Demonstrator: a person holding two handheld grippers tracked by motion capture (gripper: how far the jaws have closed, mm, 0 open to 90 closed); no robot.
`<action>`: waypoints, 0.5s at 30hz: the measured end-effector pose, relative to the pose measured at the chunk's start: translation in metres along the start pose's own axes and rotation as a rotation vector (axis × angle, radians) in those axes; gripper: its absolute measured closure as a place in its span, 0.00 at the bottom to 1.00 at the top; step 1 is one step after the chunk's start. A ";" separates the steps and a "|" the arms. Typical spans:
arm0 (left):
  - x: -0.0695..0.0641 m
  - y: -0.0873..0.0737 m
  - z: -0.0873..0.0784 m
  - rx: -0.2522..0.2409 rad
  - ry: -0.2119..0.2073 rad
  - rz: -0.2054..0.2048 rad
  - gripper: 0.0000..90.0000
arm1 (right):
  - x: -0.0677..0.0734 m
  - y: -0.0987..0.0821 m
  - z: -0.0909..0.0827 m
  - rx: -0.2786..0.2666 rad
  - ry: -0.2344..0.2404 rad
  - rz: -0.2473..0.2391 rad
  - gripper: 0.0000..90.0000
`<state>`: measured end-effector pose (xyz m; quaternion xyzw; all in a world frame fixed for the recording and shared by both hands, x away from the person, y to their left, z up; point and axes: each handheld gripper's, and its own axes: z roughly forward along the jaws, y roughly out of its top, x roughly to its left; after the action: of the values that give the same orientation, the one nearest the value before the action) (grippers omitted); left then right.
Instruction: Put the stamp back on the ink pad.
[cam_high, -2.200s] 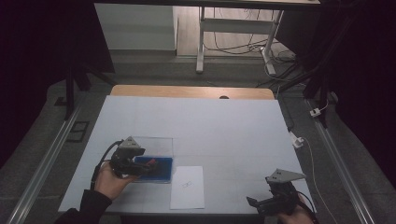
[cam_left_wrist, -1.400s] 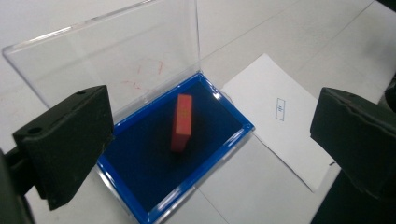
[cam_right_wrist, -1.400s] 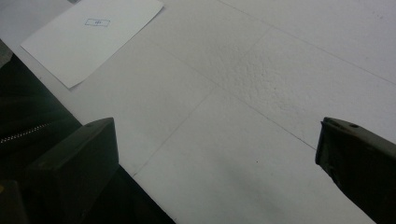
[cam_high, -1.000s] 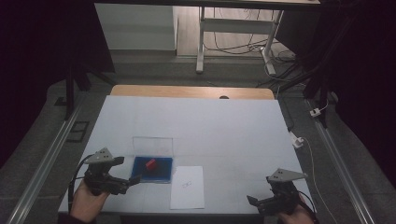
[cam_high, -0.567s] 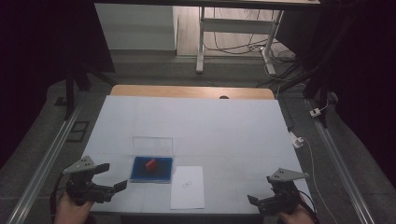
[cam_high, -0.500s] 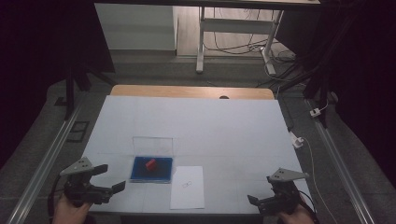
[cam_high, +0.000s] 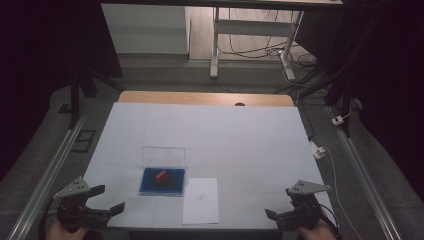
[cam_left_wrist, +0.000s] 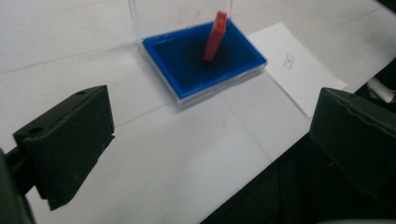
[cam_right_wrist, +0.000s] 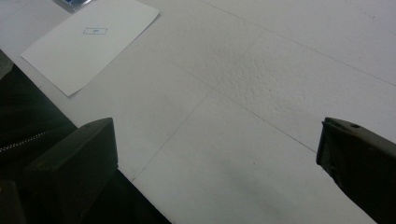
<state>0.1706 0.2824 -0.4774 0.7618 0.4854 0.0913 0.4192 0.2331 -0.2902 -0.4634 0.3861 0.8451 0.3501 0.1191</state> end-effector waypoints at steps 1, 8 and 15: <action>0.000 -0.001 -0.001 0.001 0.002 0.001 0.00 | 0.000 0.000 0.000 0.000 0.000 0.000 0.00; -0.003 -0.004 -0.003 0.033 0.043 0.002 0.01 | 0.001 0.000 0.000 0.005 -0.002 -0.002 0.00; -0.006 -0.005 0.000 0.107 0.084 0.001 0.01 | 0.002 0.001 0.001 0.011 -0.005 -0.010 0.00</action>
<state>0.1643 0.2788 -0.4796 0.7789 0.5065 0.0972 0.3569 0.2329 -0.2877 -0.4636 0.3833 0.8487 0.3438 0.1209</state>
